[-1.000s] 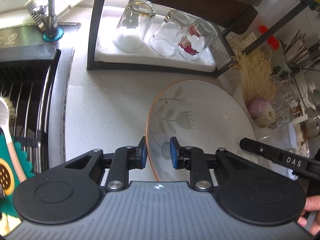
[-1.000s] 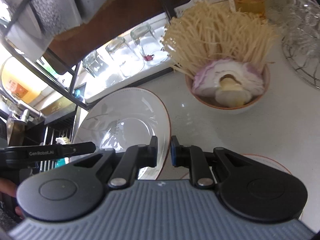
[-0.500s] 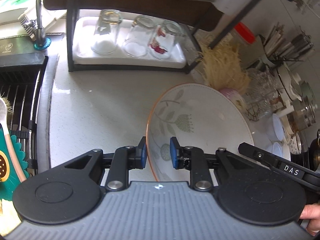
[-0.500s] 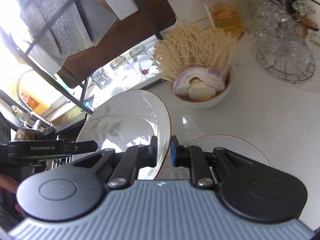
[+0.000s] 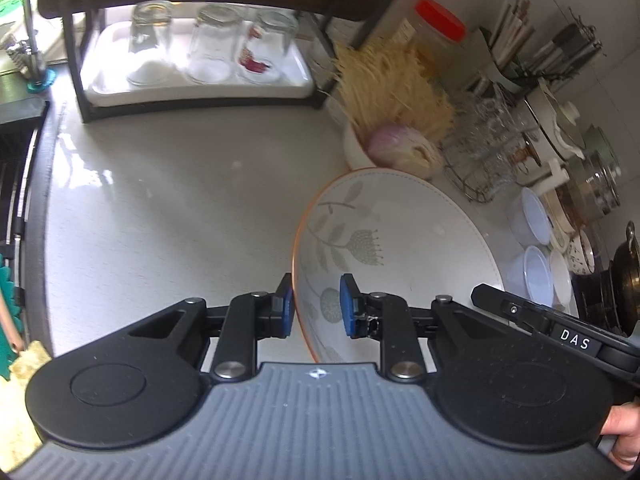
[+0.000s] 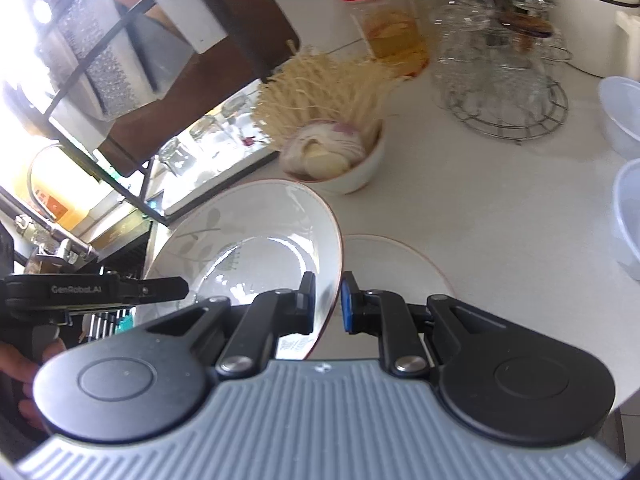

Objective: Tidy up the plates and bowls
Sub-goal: 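Lift the second leaf bowl with both grippers and carry it toward the stack, then lower the second leaf bowl onto the stacked bowl with both grippers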

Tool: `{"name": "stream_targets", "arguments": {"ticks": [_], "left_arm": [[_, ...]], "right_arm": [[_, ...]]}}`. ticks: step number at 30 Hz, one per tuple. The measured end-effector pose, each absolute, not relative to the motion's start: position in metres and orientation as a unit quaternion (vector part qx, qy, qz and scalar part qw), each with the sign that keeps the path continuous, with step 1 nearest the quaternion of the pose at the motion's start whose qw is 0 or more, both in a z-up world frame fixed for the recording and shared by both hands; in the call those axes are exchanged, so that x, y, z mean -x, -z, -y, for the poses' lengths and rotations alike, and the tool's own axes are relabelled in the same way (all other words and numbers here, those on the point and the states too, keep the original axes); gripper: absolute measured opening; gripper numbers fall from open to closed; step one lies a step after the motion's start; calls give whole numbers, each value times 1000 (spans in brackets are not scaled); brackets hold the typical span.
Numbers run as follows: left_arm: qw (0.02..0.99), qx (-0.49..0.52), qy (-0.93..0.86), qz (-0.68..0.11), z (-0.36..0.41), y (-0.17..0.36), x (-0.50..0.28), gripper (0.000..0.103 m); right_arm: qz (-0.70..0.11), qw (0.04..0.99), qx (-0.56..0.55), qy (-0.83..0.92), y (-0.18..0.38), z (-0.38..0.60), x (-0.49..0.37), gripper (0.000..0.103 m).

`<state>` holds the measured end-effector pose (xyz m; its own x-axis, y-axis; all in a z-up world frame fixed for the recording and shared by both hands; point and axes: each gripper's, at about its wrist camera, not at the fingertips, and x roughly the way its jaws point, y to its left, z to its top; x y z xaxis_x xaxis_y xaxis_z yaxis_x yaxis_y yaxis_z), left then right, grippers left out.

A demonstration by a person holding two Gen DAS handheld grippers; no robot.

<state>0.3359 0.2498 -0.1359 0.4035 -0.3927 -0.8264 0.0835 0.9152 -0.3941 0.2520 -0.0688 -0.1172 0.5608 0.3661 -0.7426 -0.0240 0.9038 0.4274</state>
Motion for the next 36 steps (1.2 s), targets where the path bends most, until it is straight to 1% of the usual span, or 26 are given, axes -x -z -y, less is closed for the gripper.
{"name": "stream_targets", "arguments": {"ticks": [9, 21, 32, 36], "left_arm": [[812, 159, 140, -543, -213, 153, -321, 27], [805, 136, 141, -560, -184, 172, -320, 27], [796, 101, 149, -578, -180, 183, -325, 27], [795, 104, 146, -580, -183, 186, -326, 27]], "right_arm": [[-477, 850, -205, -89, 132, 105, -240, 16], [-486, 852, -180, -75, 149, 120, -229, 16], [-499, 846, -171, -77, 161, 116, -236, 16], [-505, 844, -164, -77, 163, 111, -240, 16]]}}
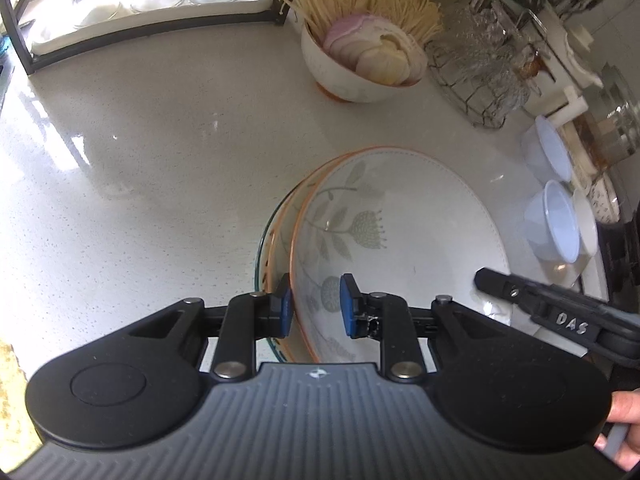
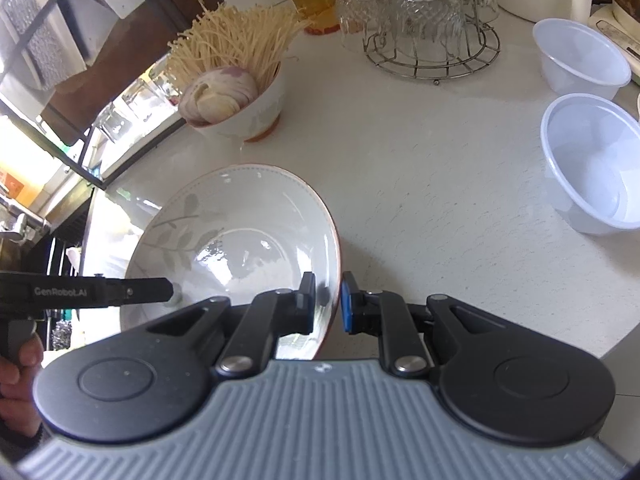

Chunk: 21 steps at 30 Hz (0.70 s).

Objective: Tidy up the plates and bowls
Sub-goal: 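Lower the second leaf bowl onto the stacked bowl with both grippers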

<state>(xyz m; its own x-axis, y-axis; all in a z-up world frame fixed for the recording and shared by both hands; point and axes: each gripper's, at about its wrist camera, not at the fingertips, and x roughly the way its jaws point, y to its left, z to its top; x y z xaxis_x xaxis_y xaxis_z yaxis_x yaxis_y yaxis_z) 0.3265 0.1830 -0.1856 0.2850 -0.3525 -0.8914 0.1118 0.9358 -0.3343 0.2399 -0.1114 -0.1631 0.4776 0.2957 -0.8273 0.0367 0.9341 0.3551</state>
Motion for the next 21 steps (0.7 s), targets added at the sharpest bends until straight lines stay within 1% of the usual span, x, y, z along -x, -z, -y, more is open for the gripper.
{"name": "stream_targets", "arguments": {"ticks": [5, 9, 19, 21], "left_arm": [[792, 105, 147, -583, -185, 183, -328, 28], [790, 124, 142, -583, -189, 181, -330, 32], [772, 145, 150, -600, -196, 180, -332, 33], [767, 150, 150, -605, -197, 180, -332, 35]], "right_arm": [[-513, 839, -166, -76, 167, 109, -244, 17], [-517, 837, -161, -74, 169, 106, -248, 18], [-524, 831, -174, -71, 171, 107, -254, 18], [-524, 830, -176, -69, 171, 107, -255, 19]]}}
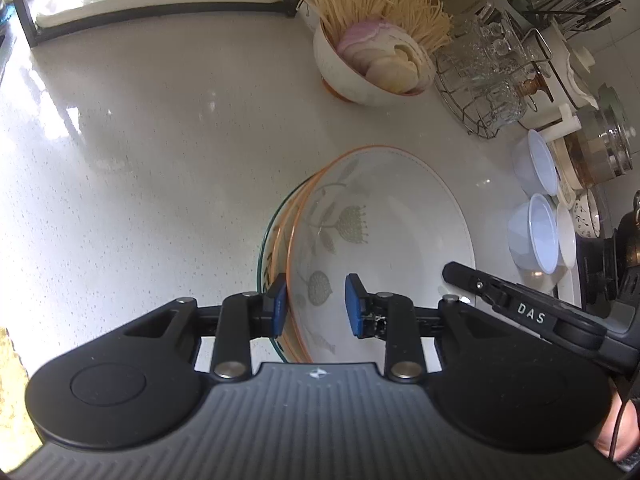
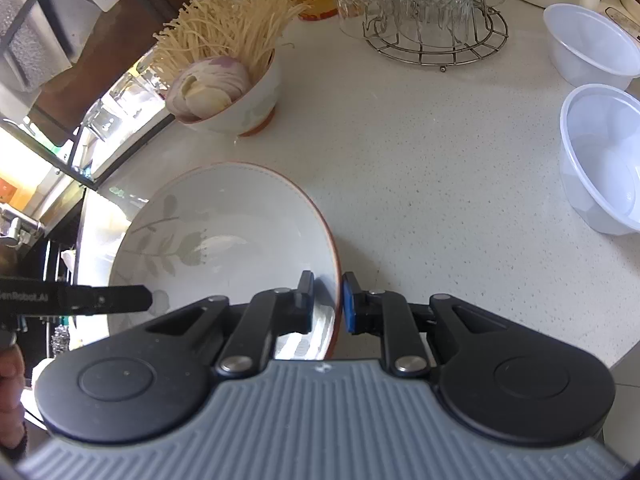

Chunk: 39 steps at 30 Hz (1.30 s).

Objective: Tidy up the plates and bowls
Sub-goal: 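Lower the second leaf bowl onto the stacked bowl with both grippers, then open both grippers and raise them away from the bowl stack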

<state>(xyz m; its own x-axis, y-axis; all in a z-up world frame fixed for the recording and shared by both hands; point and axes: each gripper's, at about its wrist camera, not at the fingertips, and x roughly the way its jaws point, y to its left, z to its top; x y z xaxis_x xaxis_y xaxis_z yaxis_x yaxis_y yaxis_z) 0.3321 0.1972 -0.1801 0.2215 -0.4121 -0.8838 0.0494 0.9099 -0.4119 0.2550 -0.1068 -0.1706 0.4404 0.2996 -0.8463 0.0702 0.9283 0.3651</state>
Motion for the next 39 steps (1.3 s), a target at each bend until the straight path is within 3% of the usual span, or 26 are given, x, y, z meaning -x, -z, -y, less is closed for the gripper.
{"name": "stream_targets", "arguments": {"ticks": [18, 39], "left_arm": [[779, 170, 132, -589, -216, 156, -322, 46], [869, 98, 192, -445, -171, 52, -296, 46]], "right_arm": [[-526, 831, -172, -64, 167, 103, -259, 21], [-358, 920, -156, -28, 40, 117, -209, 21]]}}
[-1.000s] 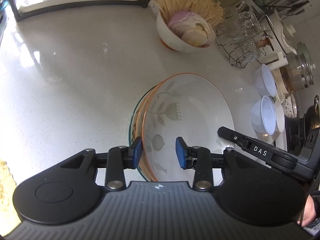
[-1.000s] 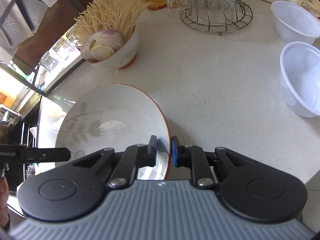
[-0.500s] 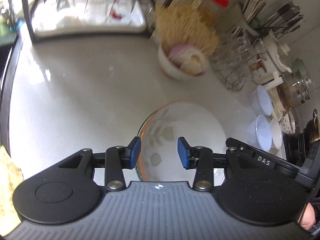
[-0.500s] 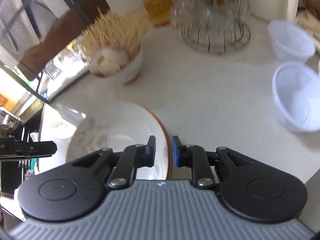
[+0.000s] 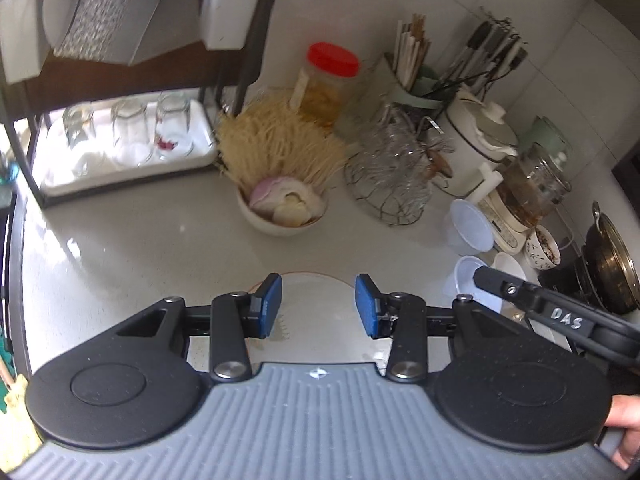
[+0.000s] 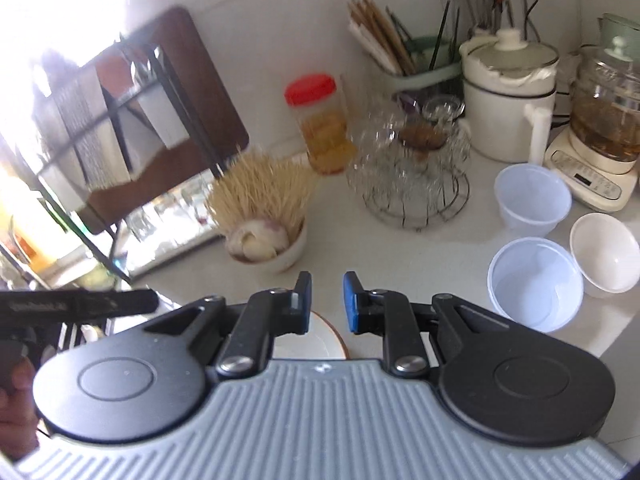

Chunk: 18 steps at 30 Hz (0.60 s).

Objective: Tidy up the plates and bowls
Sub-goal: 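Open both grippers and raise them away from the bowl stack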

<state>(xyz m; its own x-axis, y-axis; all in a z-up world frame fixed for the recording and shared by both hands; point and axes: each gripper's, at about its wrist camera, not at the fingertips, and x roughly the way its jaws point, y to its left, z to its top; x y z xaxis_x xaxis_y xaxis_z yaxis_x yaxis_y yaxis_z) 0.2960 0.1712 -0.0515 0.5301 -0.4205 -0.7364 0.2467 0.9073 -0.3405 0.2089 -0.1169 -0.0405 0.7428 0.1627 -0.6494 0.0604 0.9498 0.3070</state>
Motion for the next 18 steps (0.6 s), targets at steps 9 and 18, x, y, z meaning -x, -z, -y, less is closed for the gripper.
{"name": "stream_targets", "arguments": {"ticks": [9, 18], "left_arm": [[874, 95, 209, -428, -165, 38, -291, 46], [877, 86, 209, -423, -143, 35, -290, 46]], "right_arm": [[-318, 938, -136, -3, 5, 114, -182, 21], [-315, 938, -143, -6, 7, 135, -183, 21]]}}
